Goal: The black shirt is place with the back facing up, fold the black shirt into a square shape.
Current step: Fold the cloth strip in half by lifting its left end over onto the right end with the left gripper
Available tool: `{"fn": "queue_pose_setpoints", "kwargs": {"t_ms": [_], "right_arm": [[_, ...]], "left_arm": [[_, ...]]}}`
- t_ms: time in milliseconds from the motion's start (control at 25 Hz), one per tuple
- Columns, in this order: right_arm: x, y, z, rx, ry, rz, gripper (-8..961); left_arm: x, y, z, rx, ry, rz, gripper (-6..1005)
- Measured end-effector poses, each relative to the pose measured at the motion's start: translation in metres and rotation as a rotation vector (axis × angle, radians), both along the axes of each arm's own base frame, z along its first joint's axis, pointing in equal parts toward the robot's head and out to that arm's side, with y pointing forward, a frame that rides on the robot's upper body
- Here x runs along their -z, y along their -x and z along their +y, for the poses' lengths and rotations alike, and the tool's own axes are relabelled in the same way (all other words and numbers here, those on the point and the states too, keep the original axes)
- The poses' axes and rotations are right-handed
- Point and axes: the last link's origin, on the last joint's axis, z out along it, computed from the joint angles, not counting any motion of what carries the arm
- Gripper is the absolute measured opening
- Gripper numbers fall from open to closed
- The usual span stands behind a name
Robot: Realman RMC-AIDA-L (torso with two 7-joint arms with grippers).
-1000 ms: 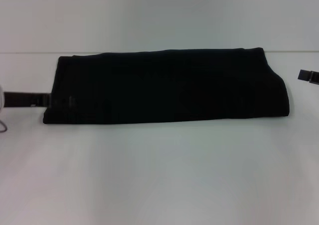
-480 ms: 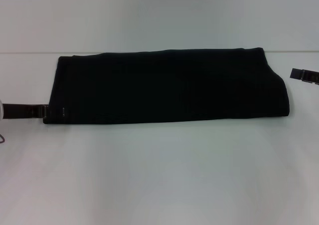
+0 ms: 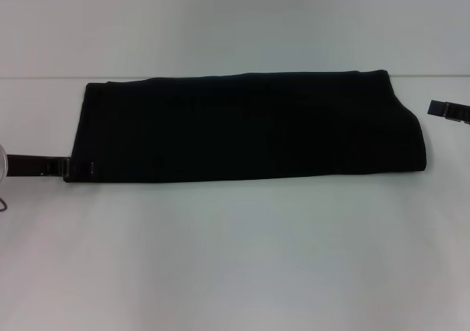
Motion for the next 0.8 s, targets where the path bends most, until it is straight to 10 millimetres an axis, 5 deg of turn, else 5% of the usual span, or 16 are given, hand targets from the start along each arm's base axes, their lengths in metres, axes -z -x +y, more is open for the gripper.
{"fn": "queue_pose_setpoints", "kwargs": {"t_ms": [240, 400, 800], "right_arm": [[0.001, -0.001, 0.001, 0.004, 0.007, -0.018, 592], [0.007, -0.007, 0.002, 0.041, 0.029, -0.074, 593], [0.029, -0.009, 0.013, 0.102, 0.064, -0.182, 592]], "left_arm": [[0.004, 0.000, 0.002, 0.025, 0.014, 0.029, 756], [0.006, 0.000, 0.003, 0.033, 0.020, 0.039, 507], [0.011, -0.004, 0.004, 0.050, 0.036, 0.051, 160]]}}
